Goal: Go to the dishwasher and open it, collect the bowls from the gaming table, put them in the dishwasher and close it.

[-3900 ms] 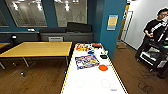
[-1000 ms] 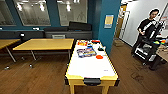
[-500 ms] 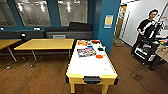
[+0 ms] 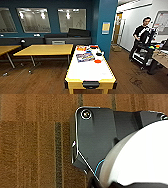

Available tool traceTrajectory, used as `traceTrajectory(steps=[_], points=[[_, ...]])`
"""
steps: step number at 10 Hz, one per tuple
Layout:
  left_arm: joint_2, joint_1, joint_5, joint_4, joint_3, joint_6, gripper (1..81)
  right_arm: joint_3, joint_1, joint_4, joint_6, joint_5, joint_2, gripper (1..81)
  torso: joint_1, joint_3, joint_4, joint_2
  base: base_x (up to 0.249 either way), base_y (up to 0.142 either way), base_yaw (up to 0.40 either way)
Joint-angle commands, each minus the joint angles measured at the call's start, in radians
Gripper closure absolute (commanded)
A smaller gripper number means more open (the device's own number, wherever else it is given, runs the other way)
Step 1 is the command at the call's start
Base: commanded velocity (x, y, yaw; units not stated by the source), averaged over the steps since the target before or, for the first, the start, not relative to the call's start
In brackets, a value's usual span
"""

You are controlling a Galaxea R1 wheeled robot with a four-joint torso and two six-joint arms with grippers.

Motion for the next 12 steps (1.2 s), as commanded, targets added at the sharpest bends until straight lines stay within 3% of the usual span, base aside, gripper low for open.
traceTrajectory(steps=[1, 10, 12], points=[[-0.027, -0.031, 0.047, 0.003, -0.005, 0.003, 81.1, 0.002, 0.037, -0.010, -0.004, -0.060, -0.033, 81.1, 0.000, 0.000, 0.000, 0.000, 0.000, 0.000, 0.000], [-0.024, -0.031, 0.047, 0.014, -0.006, 0.010, 81.1, -0.002, 0.040, -0.010, -0.004, -0.060, -0.025, 81.1, 0.000, 0.000, 0.000, 0.000, 0.000, 0.000, 0.000], [-0.006, -0.031, 0.047, 0.011, -0.039, 0.010, 81.1, -0.002, 0.042, -0.010, -0.004, -0.060, -0.023, 81.1, 0.000, 0.000, 0.000, 0.000, 0.000, 0.000, -0.289]])
